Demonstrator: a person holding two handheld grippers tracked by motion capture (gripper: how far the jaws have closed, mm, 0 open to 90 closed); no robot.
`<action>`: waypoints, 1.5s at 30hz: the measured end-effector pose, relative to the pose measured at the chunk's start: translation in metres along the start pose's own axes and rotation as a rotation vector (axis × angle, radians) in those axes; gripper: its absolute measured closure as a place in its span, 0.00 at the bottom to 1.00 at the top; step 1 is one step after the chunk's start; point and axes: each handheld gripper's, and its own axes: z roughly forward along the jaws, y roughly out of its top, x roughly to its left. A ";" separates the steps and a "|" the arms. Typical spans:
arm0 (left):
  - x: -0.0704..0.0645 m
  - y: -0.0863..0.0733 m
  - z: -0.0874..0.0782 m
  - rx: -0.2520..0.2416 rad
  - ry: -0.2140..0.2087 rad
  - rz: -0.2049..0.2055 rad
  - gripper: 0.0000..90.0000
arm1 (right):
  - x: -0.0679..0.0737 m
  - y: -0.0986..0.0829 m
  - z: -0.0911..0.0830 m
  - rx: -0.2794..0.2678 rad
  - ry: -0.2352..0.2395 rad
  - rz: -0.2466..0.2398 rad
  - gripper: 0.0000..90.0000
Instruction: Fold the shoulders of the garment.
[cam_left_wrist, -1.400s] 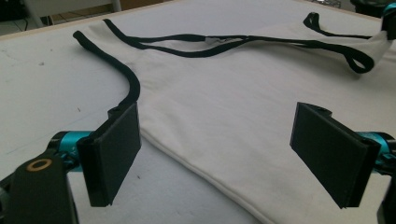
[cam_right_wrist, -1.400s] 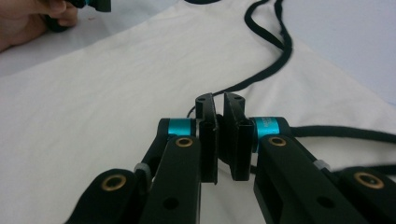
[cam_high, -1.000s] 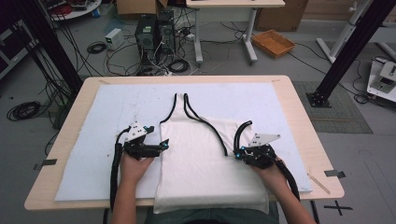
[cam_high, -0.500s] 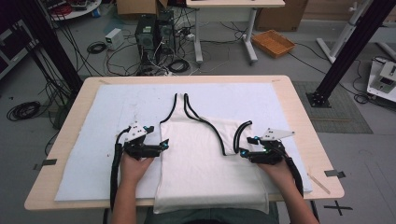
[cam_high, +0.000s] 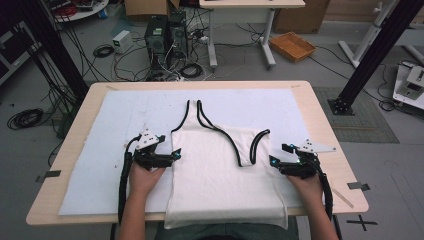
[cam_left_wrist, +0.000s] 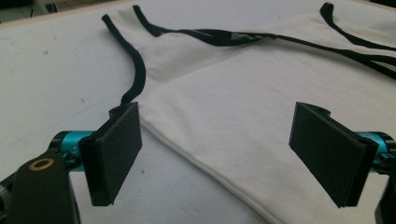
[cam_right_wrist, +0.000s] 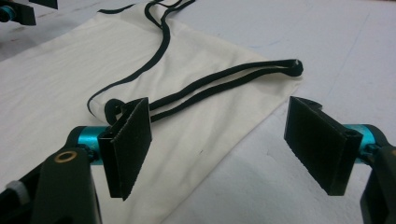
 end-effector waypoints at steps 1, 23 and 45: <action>0.001 0.001 0.001 0.013 -0.005 -0.006 0.19 | 0.001 0.000 0.000 -0.002 -0.006 -0.003 0.26; 0.060 0.094 0.065 0.133 0.005 -0.044 0.19 | -0.003 0.000 0.000 0.003 0.007 0.039 0.24; 0.096 0.103 0.168 0.276 0.059 -0.101 0.24 | -0.005 -0.001 -0.001 -0.012 0.028 0.044 0.24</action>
